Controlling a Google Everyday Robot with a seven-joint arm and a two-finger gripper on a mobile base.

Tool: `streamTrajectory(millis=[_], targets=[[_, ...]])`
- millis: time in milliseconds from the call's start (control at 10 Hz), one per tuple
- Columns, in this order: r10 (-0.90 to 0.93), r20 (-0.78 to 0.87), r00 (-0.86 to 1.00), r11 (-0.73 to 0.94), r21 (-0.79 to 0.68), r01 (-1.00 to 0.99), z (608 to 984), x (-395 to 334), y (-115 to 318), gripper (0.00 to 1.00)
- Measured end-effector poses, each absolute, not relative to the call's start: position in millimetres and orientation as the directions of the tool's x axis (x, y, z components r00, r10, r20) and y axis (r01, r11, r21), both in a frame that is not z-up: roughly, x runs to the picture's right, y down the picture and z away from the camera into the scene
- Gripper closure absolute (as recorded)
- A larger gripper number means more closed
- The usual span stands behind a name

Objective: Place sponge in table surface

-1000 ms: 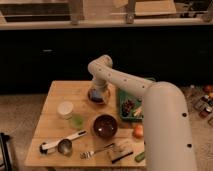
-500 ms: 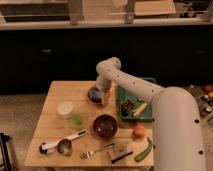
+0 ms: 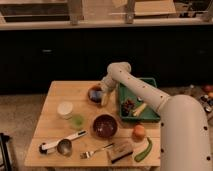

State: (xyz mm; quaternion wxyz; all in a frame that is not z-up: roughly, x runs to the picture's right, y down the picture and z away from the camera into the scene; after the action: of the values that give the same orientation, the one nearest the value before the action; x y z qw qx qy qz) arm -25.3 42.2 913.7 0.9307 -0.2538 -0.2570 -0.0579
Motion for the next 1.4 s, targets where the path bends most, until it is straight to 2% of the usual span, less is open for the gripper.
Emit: streamTrajectory(millis=[700, 900, 1400], targets=[[0.073, 0.549, 0.832, 0.89, -0.412, 0.194, 910, -27, 26, 0.21], [0.072, 0.554, 0.83, 0.892, -0.408, 0.195, 911, -27, 23, 0.36], [0.074, 0.563, 0.823, 0.883, -0.42, 0.208, 921, -30, 27, 0.38]])
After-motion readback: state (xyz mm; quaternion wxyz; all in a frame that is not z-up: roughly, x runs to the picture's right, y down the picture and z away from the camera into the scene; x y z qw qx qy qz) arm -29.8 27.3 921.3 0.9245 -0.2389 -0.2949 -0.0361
